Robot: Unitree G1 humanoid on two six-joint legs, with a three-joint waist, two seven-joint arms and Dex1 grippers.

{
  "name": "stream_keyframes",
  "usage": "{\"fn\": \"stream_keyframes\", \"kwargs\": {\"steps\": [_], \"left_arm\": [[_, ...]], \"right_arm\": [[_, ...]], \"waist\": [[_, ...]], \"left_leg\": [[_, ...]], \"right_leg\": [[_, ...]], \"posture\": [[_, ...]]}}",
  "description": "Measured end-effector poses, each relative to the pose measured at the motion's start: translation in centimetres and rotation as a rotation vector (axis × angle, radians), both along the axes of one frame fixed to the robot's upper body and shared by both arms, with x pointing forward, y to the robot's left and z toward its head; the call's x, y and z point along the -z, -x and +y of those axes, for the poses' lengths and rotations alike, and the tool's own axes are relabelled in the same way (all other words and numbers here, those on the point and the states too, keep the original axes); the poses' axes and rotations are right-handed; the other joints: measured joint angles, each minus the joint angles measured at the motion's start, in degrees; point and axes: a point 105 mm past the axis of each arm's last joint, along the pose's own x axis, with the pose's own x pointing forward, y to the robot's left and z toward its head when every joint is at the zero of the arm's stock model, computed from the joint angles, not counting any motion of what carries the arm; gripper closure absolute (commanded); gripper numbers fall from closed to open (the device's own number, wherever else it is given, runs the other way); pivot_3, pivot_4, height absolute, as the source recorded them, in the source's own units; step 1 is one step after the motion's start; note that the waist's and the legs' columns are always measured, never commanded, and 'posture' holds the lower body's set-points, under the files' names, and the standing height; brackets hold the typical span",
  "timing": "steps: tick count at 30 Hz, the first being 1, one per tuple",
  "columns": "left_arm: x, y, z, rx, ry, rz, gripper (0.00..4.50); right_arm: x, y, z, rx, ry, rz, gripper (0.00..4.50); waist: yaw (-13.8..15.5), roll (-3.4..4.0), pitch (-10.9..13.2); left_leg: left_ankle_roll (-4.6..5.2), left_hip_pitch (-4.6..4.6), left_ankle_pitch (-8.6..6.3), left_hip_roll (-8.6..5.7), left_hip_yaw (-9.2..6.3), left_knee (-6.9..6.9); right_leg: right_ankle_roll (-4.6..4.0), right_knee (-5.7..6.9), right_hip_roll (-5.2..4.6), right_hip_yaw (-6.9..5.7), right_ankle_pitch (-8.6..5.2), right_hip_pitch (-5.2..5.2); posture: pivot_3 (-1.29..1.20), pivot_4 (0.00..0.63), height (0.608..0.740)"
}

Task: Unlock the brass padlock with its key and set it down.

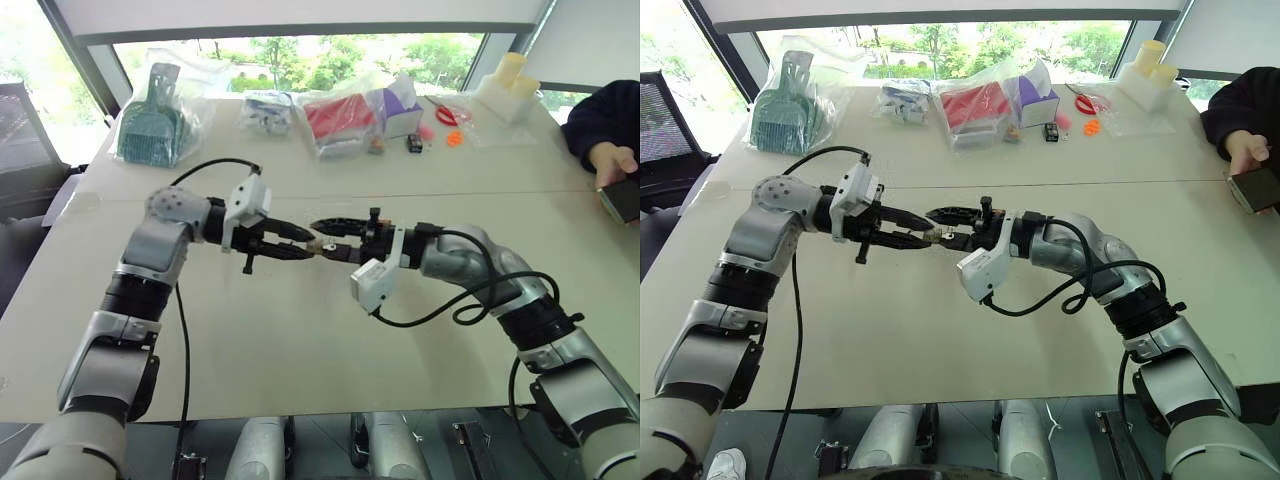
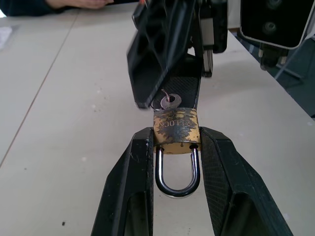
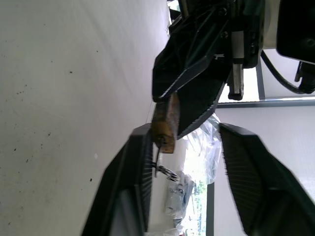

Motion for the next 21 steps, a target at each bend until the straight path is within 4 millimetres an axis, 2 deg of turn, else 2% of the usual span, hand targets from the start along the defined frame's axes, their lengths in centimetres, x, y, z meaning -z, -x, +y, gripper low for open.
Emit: {"fn": "stream_keyframes", "kwargs": {"steps": [1, 13, 15, 16, 21], "left_arm": [[-0.08, -0.04, 0.04, -0.001, 0.002, 0.001, 3.75], [0.11, -0.06, 0.08, 0.000, -0.001, 0.015, 3.75], [0.13, -0.12, 0.06, -0.005, -0.004, 0.026, 2.73], [0.23, -0.27, 0.10, -0.018, -0.012, 0.027, 2.39], [0.32, -0.74, 0.57, -0.070, -0.019, 0.053, 0.08]], "right_arm": [[-0.01, 0.00, -0.01, -0.001, -0.001, 0.000, 4.48], [0.05, 0.07, 0.00, -0.006, 0.006, -0.005, 4.48], [0.09, 0.01, -0.02, -0.003, 0.006, -0.003, 4.50], [0.05, 0.03, 0.03, -0.004, 0.002, -0.002, 4.50], [0.06, 0.01, 0.03, -0.003, 0.001, -0.001, 4.50]], "waist": [[0.0, 0.00, 0.0], [0.0, 0.01, 0.0], [0.0, 0.01, 0.0], [0.0, 0.01, 0.0], [0.0, 0.01, 0.0]], "left_leg": [[0.00, 0.00, 0.00, 0.00, 0.00, 0.00], [0.00, 0.01, 0.00, 0.00, 0.01, 0.00], [0.00, 0.01, 0.00, 0.00, 0.01, 0.00], [0.00, 0.01, 0.00, 0.00, 0.01, 0.00], [0.00, 0.01, 0.00, 0.00, 0.01, 0.00]], "right_leg": [[0.00, 0.00, 0.00, 0.00, 0.00, 0.00], [0.00, 0.00, 0.00, 0.00, 0.00, 0.01], [0.00, 0.00, 0.00, 0.01, 0.00, 0.01], [0.00, 0.00, 0.00, 0.00, 0.00, 0.01], [0.00, 0.01, 0.00, 0.00, 0.00, 0.01]], "posture": [[0.00, 0.150, 0.740], [0.00, 0.150, 0.740], [0.00, 0.150, 0.740], [0.00, 0.150, 0.740], [0.00, 0.150, 0.740]]}}
